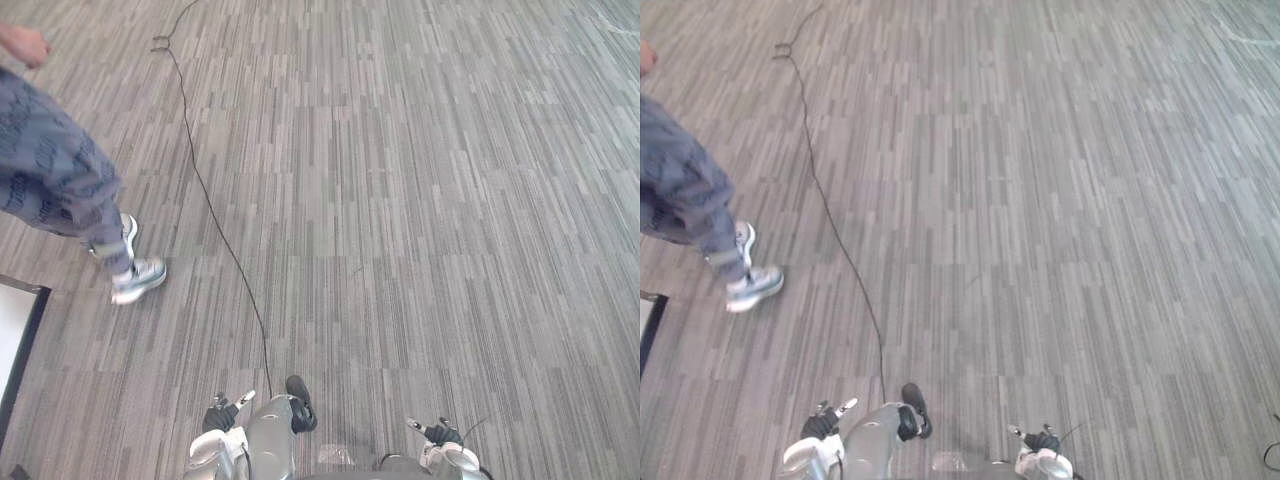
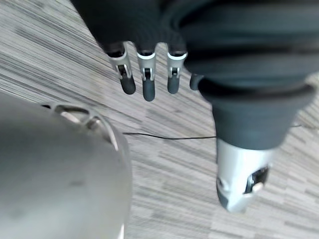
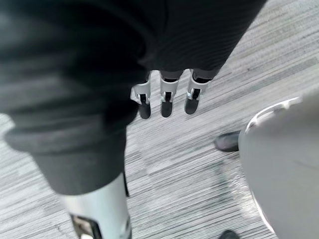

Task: Pick up cushions and gather them together orderly.

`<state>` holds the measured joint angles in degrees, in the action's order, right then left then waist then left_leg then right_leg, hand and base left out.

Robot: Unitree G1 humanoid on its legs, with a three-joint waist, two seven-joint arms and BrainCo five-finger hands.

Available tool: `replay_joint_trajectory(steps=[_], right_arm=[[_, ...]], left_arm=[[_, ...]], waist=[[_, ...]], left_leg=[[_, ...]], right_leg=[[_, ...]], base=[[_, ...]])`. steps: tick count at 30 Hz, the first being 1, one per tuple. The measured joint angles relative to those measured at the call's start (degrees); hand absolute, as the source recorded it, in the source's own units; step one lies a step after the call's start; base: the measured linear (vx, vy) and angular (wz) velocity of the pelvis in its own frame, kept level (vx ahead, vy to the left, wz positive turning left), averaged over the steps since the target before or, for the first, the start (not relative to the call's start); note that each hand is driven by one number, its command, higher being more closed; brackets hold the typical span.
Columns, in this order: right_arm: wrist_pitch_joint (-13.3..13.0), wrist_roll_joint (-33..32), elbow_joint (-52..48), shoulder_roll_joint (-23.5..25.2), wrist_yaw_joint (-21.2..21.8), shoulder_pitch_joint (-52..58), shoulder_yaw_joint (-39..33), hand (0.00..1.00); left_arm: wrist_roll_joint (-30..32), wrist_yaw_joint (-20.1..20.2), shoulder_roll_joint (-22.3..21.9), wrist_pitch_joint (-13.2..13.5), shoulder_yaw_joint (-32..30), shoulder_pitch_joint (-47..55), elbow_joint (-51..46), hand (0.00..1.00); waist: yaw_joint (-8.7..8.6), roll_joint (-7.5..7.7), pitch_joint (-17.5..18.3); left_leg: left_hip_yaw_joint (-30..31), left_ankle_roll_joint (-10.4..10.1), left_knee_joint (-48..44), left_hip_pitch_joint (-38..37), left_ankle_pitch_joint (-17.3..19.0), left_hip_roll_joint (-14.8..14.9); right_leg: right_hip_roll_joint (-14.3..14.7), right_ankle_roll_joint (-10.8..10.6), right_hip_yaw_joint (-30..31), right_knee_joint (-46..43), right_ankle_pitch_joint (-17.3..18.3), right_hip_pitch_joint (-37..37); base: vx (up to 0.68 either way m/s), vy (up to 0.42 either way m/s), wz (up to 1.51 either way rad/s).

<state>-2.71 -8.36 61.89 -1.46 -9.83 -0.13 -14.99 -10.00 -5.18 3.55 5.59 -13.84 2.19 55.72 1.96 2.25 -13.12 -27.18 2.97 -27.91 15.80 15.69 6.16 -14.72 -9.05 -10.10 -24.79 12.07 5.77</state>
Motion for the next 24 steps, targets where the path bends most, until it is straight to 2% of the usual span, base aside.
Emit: replay_joint_trajectory(steps=[1,2,3,4,5,6,8,9,10,11,12,13,14,15,16,17,18,19,20,21,22,23,24], right_arm=[[0.0,0.0,-0.1,0.1,0.1,0.0,0.1,0.0],[-0.1,-0.2,-0.3,-0.2,0.2,-0.2,0.6,0.0],[-0.2,-0.3,-0.5,-0.6,0.3,-0.4,1.4,0.0],[-0.3,-0.2,-1.0,-1.2,0.4,-0.6,2.1,0.0],[-0.7,-0.3,-1.7,-1.3,0.4,-0.8,2.2,0.0],[-1.0,-0.2,-2.5,-1.6,0.5,-1.3,2.3,0.0],[-1.5,-0.3,-2.9,-1.9,0.8,-2.1,2.3,0.0],[-1.4,-0.3,-3.1,-2.3,0.8,-2.6,2.3,0.0],[-1.3,-0.2,-3.3,-2.8,0.8,-2.8,2.2,0.0],[-1.2,0.0,-3.1,-3.0,0.8,-2.6,2.2,0.0],[-1.1,0.0,-2.3,-3.1,0.9,-2.0,2.1,0.0],[-1.0,0.0,-2.3,-3.4,0.8,-1.8,1.9,0.0],[-1.0,0.6,-2.4,-4.8,0.9,-2.3,1.6,0.0],[-1.2,0.7,-2.5,-5.1,1.0,-2.2,0.7,0.0],[-1.1,0.7,-2.5,-4.9,1.0,-2.1,-0.6,0.0],[-0.7,0.6,-2.6,-4.4,0.9,-1.8,-2.1,0.0],[-0.5,0.5,-2.9,-4.1,0.7,-0.9,-2.3,0.0],[-0.4,0.4,-3.8,-3.7,0.6,-0.1,-2.2,0.0],[-0.4,0.4,-4.5,-3.4,0.5,0.4,-2.2,0.0],[-0.1,0.3,-6.0,-2.3,0.3,1.3,-1.9,0.0],[-0.1,0.0,-6.2,-2.1,0.2,1.5,-1.6,0.0],[-0.1,-0.7,-6.0,-1.7,0.2,2.1,-0.4,0.0],[-0.1,-0.7,-6.3,-0.8,0.2,1.9,-0.5,0.0]], left_arm=[[0.4,-0.1,0.4,-0.2,0.7,0.0,0.2,0.0],[1.3,-0.3,1.4,-1.1,2.1,0.0,0.4,0.0],[1.7,-0.4,1.6,-1.3,2.7,0.2,0.9,0.0],[2.0,-0.7,1.5,-1.4,3.6,0.4,1.2,0.0],[2.0,-0.8,1.5,-1.3,3.9,0.8,1.2,0.0],[2.0,-0.7,1.3,-1.3,3.9,0.8,1.6,0.0],[2.0,-0.7,1.1,-1.3,4.7,-0.6,2.0,0.0],[2.0,-0.7,1.1,-1.3,4.9,-1.5,2.2,0.0],[2.0,-0.7,0.8,-1.2,5.0,-2.2,2.2,0.0],[2.0,-0.7,0.7,-1.1,5.0,-2.0,2.3,0.0],[2.1,-0.7,0.7,-1.2,5.0,-1.0,2.5,0.0],[2.1,-0.7,0.1,-1.2,4.8,-0.8,2.9,0.0],[2.6,-0.6,-1.5,-1.3,4.6,-0.3,4.0,0.0],[3.2,-0.7,-2.2,-1.3,4.3,0.1,4.4,0.0],[3.3,-0.8,-2.3,-1.3,4.0,0.1,4.7,0.0],[3.3,-0.8,-2.4,-1.3,3.1,0.0,4.4,0.0],[3.3,-0.6,-2.6,-1.3,1.6,0.1,3.2,0.0],[3.3,-0.6,-2.7,-1.3,0.5,0.2,2.5,0.0],[3.3,-0.6,-2.7,-1.3,0.0,0.3,2.0,0.0],[3.2,-0.5,-2.4,-1.1,-1.0,0.8,-0.1,0.0],[3.2,-0.4,-2.2,-1.0,-0.9,0.8,-0.7,0.0],[2.9,-0.2,-2.2,-0.7,-0.8,0.8,-2.2,0.0],[2.6,-0.2,-2.4,-0.7,-0.8,0.8,-3.4,0.0]], waist=[[-0.05,0.7,0.1],[-0.23,1.44,0.0],[-0.61,0.78,-0.4],[-1.54,0.32,-0.8],[-1.76,-0.36,-1.1],[-2.4,-1.18,-1.6],[-3.05,-1.44,-1.9],[-3.23,-1.66,-2.3],[-3.71,-1.82,-2.6],[-4.07,-1.43,-2.7],[-4.57,-0.83,-2.6],[-5.11,-1.05,-2.5],[-4.76,-3.78,-2.5],[-4.8,-4.64,-2.5],[-4.89,-5.09,-2.5],[-4.88,-5.87,-3.0],[-4.78,-6.31,-3.3],[-4.63,-6.29,-3.7],[-4.47,-6.14,-3.8],[-3.68,-4.89,-4.0],[-3.31,-4.4,-4.0],[-2.15,-3.48,-3.8],[-0.88,-3.23,-3.5]], left_leg=[[-0.2,-0.3,1.4,-2.6,0.9,-0.9],[-0.3,-0.4,4.7,-7.3,1.5,-2.3],[-0.2,-0.5,7.9,-11.2,1.4,-3.0],[0.1,-0.9,11.8,-15.9,1.1,-3.4],[0.2,-1.1,14.0,-18.8,1.0,-3.4],[0.6,-1.4,16.5,-22.7,0.8,-3.2],[1.7,-1.4,17.8,-25.4,0.8,-2.8],[2.8,-1.4,18.6,-26.5,0.8,-2.6],[4.0,-1.5,20.4,-28.7,0.8,-2.5],[4.8,-2.7,22.0,-30.8,0.7,-3.0],[6.4,-4.9,23.3,-34.2,1.5,-3.7],[7.5,-5.4,23.8,-35.6,1.8,-3.2],[7.5,-7.1,23.2,-36.7,0.8,-1.2],[7.8,-8.1,18.2,-35.6,0.2,0.5],[8.2,-8.5,12.6,-33.7,0.0,2.0],[9.5,-10.5,-1.6,-28.6,-3.4,6.0],[10.1,-10.9,-17.2,-22.8,-5.1,10.5],[9.4,-10.7,-24.6,-19.9,-4.1,12.8],[8.7,-10.7,-27.3,-18.6,-3.3,13.7],[5.8,-8.3,-31.0,-12.7,-0.3,14.9],[4.8,-7.5,-30.1,-10.5,0.4,14.7],[2.7,-6.2,-24.9,-5.7,1.5,13.7],[1.5,-6.1,-16.3,-2.3,1.4,12.4]], right_leg=[[-1.9,-1.0,0.4,-13.2,-2.7,-5.5],[-2.7,-0.2,0.6,-26.8,-2.8,-11.2],[-2.5,1.5,-0.6,-31.4,-1.5,-13.9],[-1.8,3.2,-3.5,-33.2,0.2,-16.1],[-1.1,4.6,-6.0,-32.5,1.8,-17.5],[0.0,6.6,-10.2,-28.7,4.1,-20.0],[1.4,8.6,-15.2,-18.6,4.7,-24.8],[2.4,8.8,-16.4,-11.5,2.9,-26.6],[4.1,8.4,-17.1,0.2,-2.7,-27.8],[4.8,8.1,-16.6,8.0,-7.6,-27.7],[5.2,10.8,-14.1,11.2,-14.8,-27.6],[5.7,13.2,-12.9,9.1,-17.6,-27.8],[6.3,13.1,-12.1,1.1,-11.2,-30.0],[6.3,13.1,-12.3,-3.2,-6.7,-30.6],[6.7,13.1,-12.8,-4.1,-4.8,-30.0],[8.4,13.7,-13.3,-3.4,-2.7,-27.1],[10.7,14.4,-13.1,-1.2,-1.6,-22.6],[12.0,15.2,-12.9,0.5,-0.2,-19.1],[12.4,15.3,-12.9,1.3,0.3,-17.4],[13.3,14.7,-11.8,5.3,1.9,-10.4],[13.5,14.4,-11.3,6.9,2.1,-8.6],[13.4,14.0,-10.6,10.5,2.2,-5.1],[13.1,13.0,-9.3,12.5,2.0,-2.3]], base=[[0.53,0.235,-0.05],[0.62,0.213,0.0],[0.47,0.1,-0.02],[0.39,0.077,0.02],[0.51,0.081,0.1],[0.51,0.061,0.23],[0.51,-0.004,0.41],[0.51,-0.071,0.7],[0.56,-0.104,0.85],[0.69,-0.162,0.96],[0.62,-0.159,0.74],[0.62,-0.185,0.36],[0.63,-0.221,-0.03],[0.61,-0.244,-0.18],[0.6,-0.301,-0.11],[0.6,-0.28,-0.11],[0.7,-0.262,-0.15],[0.46,-0.13,-0.15],[0.67,-0.111,-0.13],[0.45,-0.072,-0.11],[0.73,-0.101,-0.26],[0.51,-0.018,-0.49],[0.63,-0.002,-0.56]])
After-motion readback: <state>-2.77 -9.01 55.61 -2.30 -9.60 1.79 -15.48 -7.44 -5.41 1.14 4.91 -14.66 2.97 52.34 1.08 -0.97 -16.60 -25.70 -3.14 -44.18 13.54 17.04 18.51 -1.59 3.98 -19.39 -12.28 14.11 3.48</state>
